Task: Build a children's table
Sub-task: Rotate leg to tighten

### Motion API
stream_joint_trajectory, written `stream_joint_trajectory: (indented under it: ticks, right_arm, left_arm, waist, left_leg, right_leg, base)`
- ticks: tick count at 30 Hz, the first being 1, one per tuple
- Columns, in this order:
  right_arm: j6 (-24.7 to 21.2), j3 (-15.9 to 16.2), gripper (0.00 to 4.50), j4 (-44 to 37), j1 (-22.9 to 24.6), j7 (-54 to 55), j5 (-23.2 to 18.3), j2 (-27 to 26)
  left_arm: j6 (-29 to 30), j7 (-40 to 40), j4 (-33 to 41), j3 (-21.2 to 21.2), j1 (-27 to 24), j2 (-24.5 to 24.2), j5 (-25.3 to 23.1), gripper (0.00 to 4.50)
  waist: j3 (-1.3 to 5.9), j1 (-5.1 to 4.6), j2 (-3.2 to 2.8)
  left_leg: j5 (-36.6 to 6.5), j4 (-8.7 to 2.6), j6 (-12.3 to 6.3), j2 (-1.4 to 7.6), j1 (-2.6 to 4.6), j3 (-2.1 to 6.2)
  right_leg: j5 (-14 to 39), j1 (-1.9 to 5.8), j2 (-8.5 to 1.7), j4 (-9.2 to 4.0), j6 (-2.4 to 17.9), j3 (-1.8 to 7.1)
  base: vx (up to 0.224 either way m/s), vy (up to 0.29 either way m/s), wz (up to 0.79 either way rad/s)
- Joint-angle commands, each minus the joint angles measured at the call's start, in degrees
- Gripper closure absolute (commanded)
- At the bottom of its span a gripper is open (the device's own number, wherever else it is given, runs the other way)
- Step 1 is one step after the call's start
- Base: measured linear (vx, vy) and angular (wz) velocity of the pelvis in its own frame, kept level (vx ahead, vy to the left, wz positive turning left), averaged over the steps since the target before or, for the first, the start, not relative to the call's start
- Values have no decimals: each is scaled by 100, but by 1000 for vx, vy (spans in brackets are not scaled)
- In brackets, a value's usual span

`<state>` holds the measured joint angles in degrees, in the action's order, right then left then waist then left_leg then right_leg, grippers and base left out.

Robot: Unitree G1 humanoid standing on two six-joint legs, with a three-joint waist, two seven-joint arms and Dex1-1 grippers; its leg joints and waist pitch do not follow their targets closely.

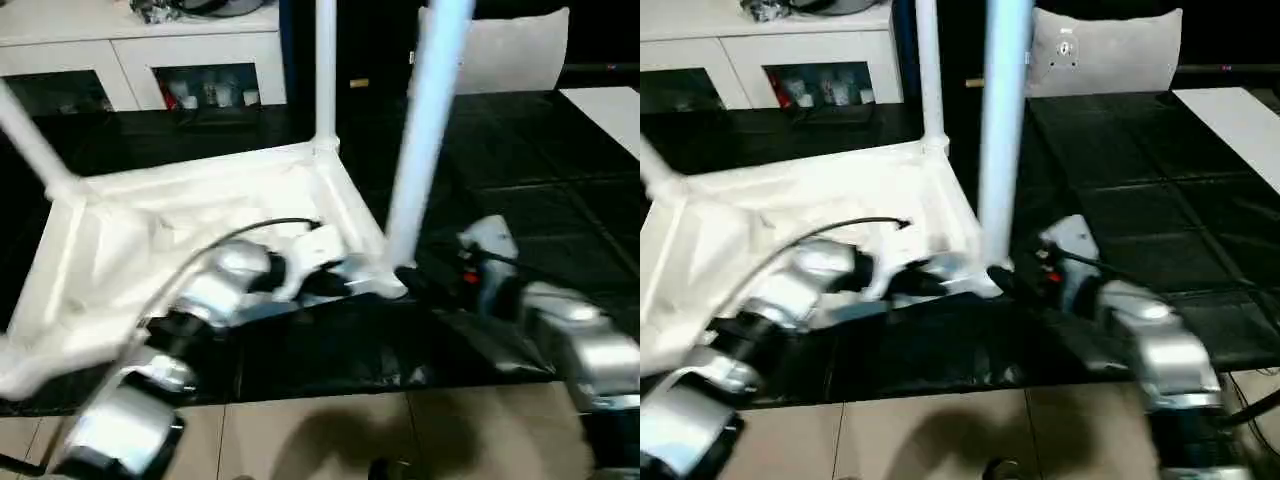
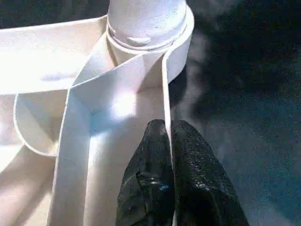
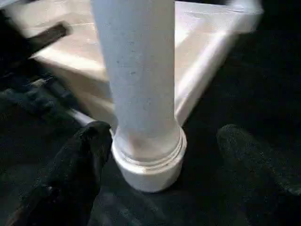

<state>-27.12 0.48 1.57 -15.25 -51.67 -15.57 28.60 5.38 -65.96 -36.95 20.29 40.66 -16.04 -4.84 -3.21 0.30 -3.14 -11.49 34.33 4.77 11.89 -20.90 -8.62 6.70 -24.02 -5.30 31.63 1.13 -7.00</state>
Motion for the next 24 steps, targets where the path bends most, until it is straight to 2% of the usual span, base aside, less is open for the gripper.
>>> stream_joint_trajectory:
  ticks: [1, 2, 4, 5, 7, 8, 10, 11, 12, 13, 16, 17, 18, 19, 24]
  right_arm:
    - [113, 185, 31, -168, -3, -586, -109, 202]
    - [177, 270, 31, -127, -38, -819, -112, 326]
    - [299, 458, 31, -36, -122, -1367, -206, 547]
    - [301, 521, 53, 4, -158, -1559, -257, 607]
    - [298, 556, 68, 29, -180, -1668, -284, 639]
    - [293, 598, 68, 96, -242, -1900, -340, 655]
    - [312, 677, 87, 145, -302, -2107, -352, 667]
    - [298, 733, 102, 174, -331, -2190, -355, 686]
    - [268, 843, 109, 219, -379, -2353, -364, 720]
    - [262, 890, 114, 233, -396, -2416, -365, 734]
    - [209, 969, 133, 229, -410, -2539, -389, 756]
    - [219, 1034, 154, 258, -428, -2655, -403, 775]
    - [213, 1061, 159, 277, -439, -2704, -420, 776]
    - [215, 1079, 163, 307, -456, -2756, -433, 775]
    - [181, 1125, 208, 368, -478, -2850, -459, 702]
  left_arm:
    - [-382, -555, 129, 206, 129, -37, 86, 450]
    - [-497, -748, 92, 278, 155, -105, 63, 450]
    - [-696, -1163, 71, 414, 189, -226, 54, 450]
    - [-796, -1312, 60, 463, 201, -269, 54, 450]
    - [-856, -1397, 50, 492, 210, -294, 53, 450]
    - [-967, -1555, 23, 554, 235, -341, 28, 450]
    - [-1007, -1717, 101, 621, 211, -394, 30, 450]
    - [-1044, -1761, 113, 643, 210, -408, 22, 450]
    - [-1102, -1853, 139, 681, 204, -436, 16, 450]
    - [-1112, -1894, 151, 692, 199, -447, 20, 450]
    - [-1150, -1902, 154, 707, 197, -474, -9, 450]
    - [-1198, -1945, 135, 703, 192, -493, -8, 450]
    - [-1217, -1956, 122, 698, 192, -504, -11, 450]
    - [-1246, -1971, 97, 698, 199, -513, -9, 450]
    - [-1248, -1959, -23, 630, 204, -518, 19, 450]
  waist:
    - [372, 31, 89]
    - [386, 68, 76]
    - [375, 118, 90]
    - [380, 166, 87]
    - [381, 207, 82]
    - [390, 227, 105]
    - [385, 249, 98]
    - [395, 260, 166]
    - [399, 281, 174]
    - [399, 296, 155]
    - [394, 311, 162]
    - [394, 308, 169]
    - [404, 305, 219]
    - [397, 311, 194]
    - [409, 315, 208]
  left_leg:
    - [-1055, -375, -780, 44, -5, -66]
    - [-1056, -368, -759, 60, 24, -75]
    - [-1062, -380, -744, 77, 16, -78]
    - [-1059, -380, -726, 85, 19, -83]
    - [-1062, -385, -713, 93, 29, -86]
    - [-1043, -382, -700, 94, 22, -86]
    - [-1055, -386, -670, 95, 14, -89]
    - [-976, -382, -659, 95, 5, -96]
    - [-940, -378, -662, 95, 0, -96]
    - [-927, -375, -658, 96, 6, -94]
    - [-918, -381, -629, 100, 4, -94]
    - [-928, -379, -614, 93, 1, -95]
    - [-922, -377, -616, 91, -1, -99]
    - [-914, -379, -606, 86, -5, -96]
    - [-877, -373, -582, 89, 1, -100]
  right_leg:
    - [2231, 435, -234, -380, 924, 217]
    - [2212, 405, -243, -374, 943, 231]
    - [2189, 409, -242, -364, 984, 235]
    - [2156, 409, -247, -350, 995, 242]
    - [2138, 401, -250, -340, 1012, 248]
    - [2130, 407, -256, -324, 1024, 250]
    - [2184, 404, -255, -326, 1006, 250]
    - [2133, 414, -261, -319, 997, 260]
    - [2152, 415, -268, -305, 1001, 262]
    - [2171, 409, -274, -299, 1001, 264]
    - [2225, 404, -274, -302, 969, 267]
    - [2273, 406, -272, -310, 939, 264]
    - [2295, 413, -270, -309, 924, 261]
    - [2376, 409, -276, -312, 894, 258]
    - [2416, 400, -271, -320, 845, 258]
  base:
    - [0, 0, 0]
    - [0, 0, 0]
    - [0, 0, 0]
    - [0, 0, 0]
    - [0, 0, 0]
    - [0, 0, 0]
    - [0, 0, 0]
    - [0, 0, 0]
    - [0, 0, 0]
    - [0, 0, 0]
    - [0, 0, 0]
    - [0, 0, 0]
    - [0, 0, 0]
    - [0, 0, 0]
    - [0, 0, 0]
